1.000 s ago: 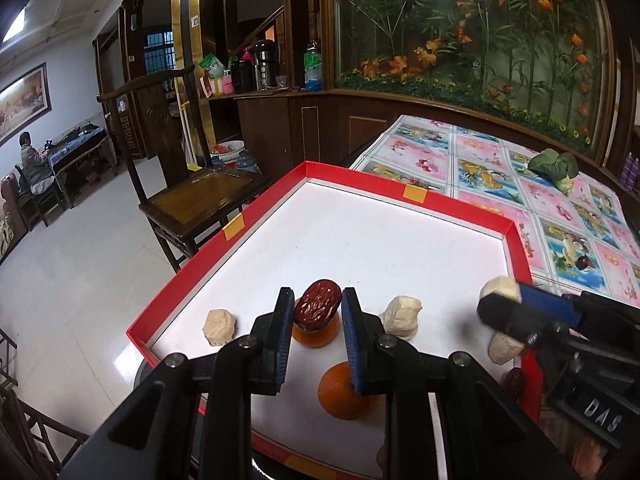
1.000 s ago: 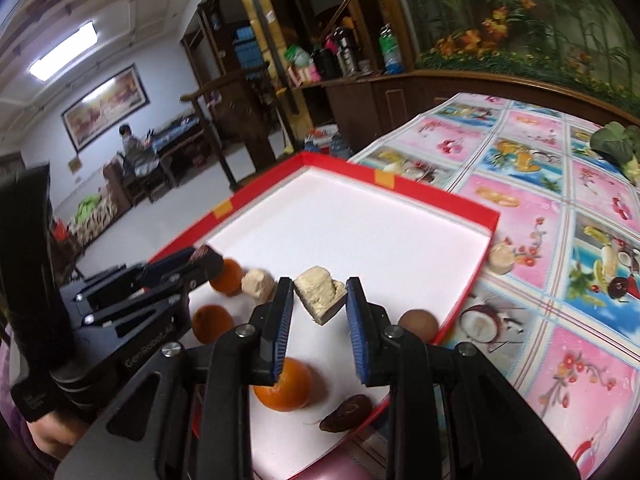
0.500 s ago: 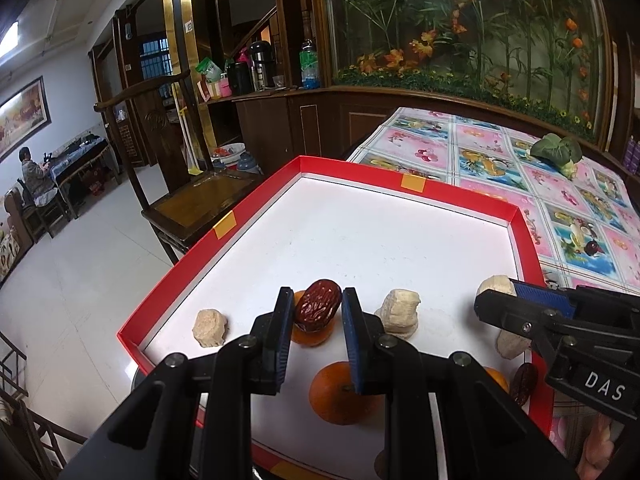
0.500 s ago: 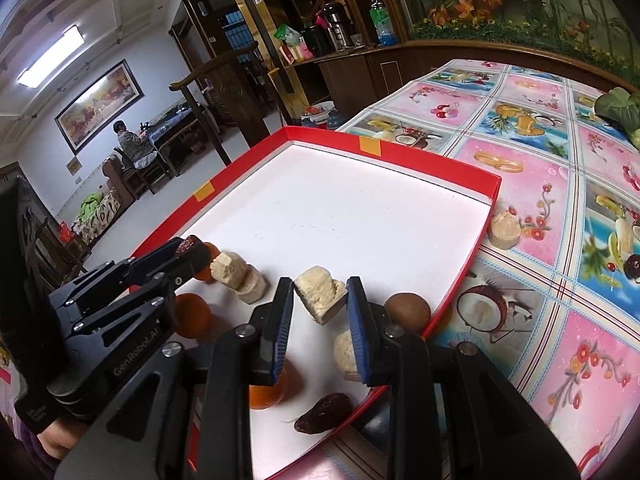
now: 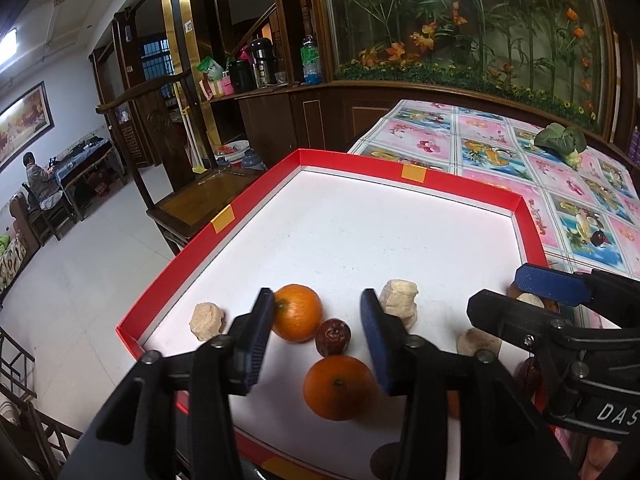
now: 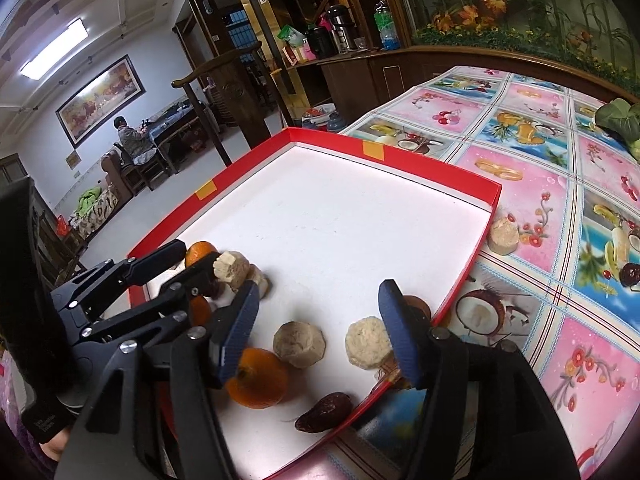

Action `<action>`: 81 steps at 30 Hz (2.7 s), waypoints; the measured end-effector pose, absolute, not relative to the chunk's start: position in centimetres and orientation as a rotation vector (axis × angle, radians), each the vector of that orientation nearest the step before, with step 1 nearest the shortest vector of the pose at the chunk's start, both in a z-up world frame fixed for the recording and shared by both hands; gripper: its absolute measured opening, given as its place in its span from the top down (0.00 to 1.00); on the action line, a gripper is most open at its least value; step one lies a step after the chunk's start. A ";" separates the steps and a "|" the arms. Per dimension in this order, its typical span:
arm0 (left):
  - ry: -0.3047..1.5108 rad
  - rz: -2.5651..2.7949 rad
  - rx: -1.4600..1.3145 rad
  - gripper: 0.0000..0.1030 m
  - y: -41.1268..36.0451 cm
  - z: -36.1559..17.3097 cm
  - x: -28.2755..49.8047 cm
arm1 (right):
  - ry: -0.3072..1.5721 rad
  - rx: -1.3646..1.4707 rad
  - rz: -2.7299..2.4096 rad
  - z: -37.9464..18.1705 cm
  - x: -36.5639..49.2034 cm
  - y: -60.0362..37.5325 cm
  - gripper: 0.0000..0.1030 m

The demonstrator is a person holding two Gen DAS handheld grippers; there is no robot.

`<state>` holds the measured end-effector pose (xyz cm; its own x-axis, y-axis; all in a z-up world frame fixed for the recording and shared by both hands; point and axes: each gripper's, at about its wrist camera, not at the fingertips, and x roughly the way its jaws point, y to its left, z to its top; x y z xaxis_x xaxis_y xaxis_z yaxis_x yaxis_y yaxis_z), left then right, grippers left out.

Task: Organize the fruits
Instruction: 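Carry the date and pastry cube into the tray and open both tools, then move both tools back to the table and grasp a dark date with the right tool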

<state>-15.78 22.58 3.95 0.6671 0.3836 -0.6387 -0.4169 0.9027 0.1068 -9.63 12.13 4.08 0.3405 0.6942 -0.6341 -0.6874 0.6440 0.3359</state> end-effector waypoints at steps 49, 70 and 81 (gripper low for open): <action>0.736 0.451 -0.075 0.25 22.6 4.1 -16.0 | 0.785 0.141 0.777 5.0 -8.3 8.0 0.32; 0.760 0.048 0.007 0.23 10.1 6.7 -13.6 | 0.790 0.451 0.437 3.9 -2.1 -11.8 0.32; 0.876 -0.050 0.013 0.23 7.0 2.7 -10.7 | 0.799 0.388 0.420 3.7 -1.7 -11.1 0.32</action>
